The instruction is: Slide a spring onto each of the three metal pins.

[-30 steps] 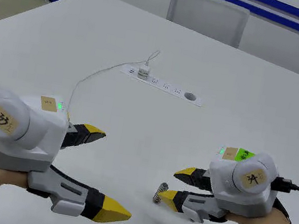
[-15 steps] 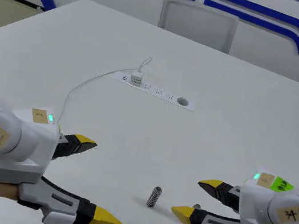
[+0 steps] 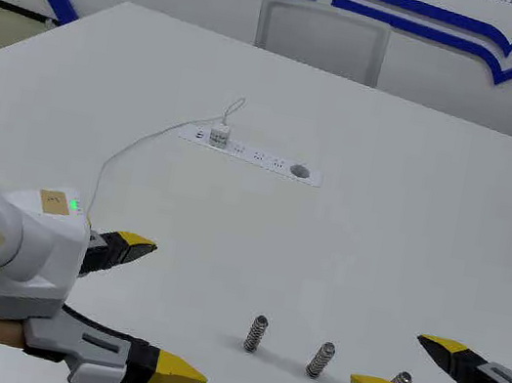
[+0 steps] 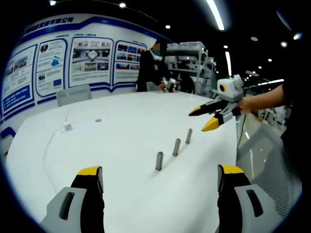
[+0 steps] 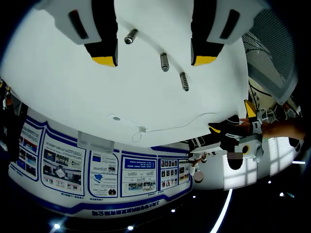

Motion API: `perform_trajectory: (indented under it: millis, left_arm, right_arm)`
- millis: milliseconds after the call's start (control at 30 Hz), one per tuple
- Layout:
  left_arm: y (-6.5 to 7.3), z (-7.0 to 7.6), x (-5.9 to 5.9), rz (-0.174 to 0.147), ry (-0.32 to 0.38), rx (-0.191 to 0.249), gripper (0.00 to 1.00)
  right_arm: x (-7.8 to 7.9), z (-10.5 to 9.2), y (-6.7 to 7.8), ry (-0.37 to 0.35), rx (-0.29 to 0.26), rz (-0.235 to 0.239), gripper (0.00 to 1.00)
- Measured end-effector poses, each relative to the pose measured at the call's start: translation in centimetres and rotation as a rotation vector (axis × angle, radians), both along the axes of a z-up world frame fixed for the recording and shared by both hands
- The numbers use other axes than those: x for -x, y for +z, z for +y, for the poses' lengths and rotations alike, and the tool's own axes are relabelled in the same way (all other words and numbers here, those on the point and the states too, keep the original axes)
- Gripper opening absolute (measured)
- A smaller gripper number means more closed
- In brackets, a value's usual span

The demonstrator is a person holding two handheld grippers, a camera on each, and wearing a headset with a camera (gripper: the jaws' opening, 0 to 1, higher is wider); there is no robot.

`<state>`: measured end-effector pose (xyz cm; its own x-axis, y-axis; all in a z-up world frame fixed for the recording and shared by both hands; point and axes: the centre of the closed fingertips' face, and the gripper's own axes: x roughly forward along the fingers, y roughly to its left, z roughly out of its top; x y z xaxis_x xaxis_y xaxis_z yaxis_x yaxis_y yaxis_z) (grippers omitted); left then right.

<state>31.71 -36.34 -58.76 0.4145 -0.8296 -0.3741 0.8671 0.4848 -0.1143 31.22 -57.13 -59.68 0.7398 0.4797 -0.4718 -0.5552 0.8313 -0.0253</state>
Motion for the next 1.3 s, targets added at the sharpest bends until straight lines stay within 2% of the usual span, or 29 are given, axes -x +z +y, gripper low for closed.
perform_trajectory:
  millis: [233, 367, 433, 533, 567, 700, 800, 867, 967, 1067, 1300]
  left_arm:
    - [-0.3, 0.2, 0.0, 0.001, 0.016, 0.002, 1.0]
    - [-0.5, 0.4, 0.2, -0.001, 0.028, 0.002, 1.0]
    - [0.2, 0.6, 0.0, -0.035, 0.054, 0.026, 1.0]
    - [0.9, 0.9, -0.2, -0.043, 0.089, 0.078, 1.0]
    - [1.1, 1.1, -0.2, -0.046, 0.096, 0.09, 1.0]
    - [1.2, 1.4, -0.4, -0.063, 0.114, 0.085, 1.0]
    - [1.2, 1.4, -0.3, -0.065, 0.118, 0.089, 1.0]
    - [1.5, 1.1, -0.2, -0.083, 0.112, 0.116, 1.0]
    - [1.7, 1.2, -0.2, -0.082, 0.124, 0.126, 1.0]
    - [1.4, 1.4, -0.1, -0.078, 0.127, 0.118, 1.0]
    - [0.8, 1.6, 0.1, -0.062, 0.131, 0.1, 1.0]
  right_arm:
    - [1.0, -2.1, 0.4, -0.069, -0.024, -0.027, 0.67]
    - [1.8, -2.7, 0.4, -0.087, -0.007, -0.057, 0.69]
    - [2.2, -2.9, 0.2, -0.098, -0.002, -0.064, 0.72]
    - [2.7, -3.4, -0.1, -0.129, -0.024, -0.065, 0.75]
    - [2.9, -3.6, -0.1, -0.149, -0.048, -0.067, 0.76]
    - [3.2, -4.1, 0.2, -0.217, -0.132, -0.089, 0.79]
    - [3.5, -4.5, 0.2, -0.224, -0.124, -0.102, 0.8]
    - [3.6, -4.5, 0.1, -0.224, -0.117, -0.105, 0.81]
    - [3.8, -4.5, 0.0, -0.236, -0.131, -0.109, 0.82]
    - [4.0, -4.7, -0.3, -0.261, -0.157, -0.114, 0.85]
    - [4.5, -5.0, -1.2, -0.293, -0.167, -0.096, 0.91]
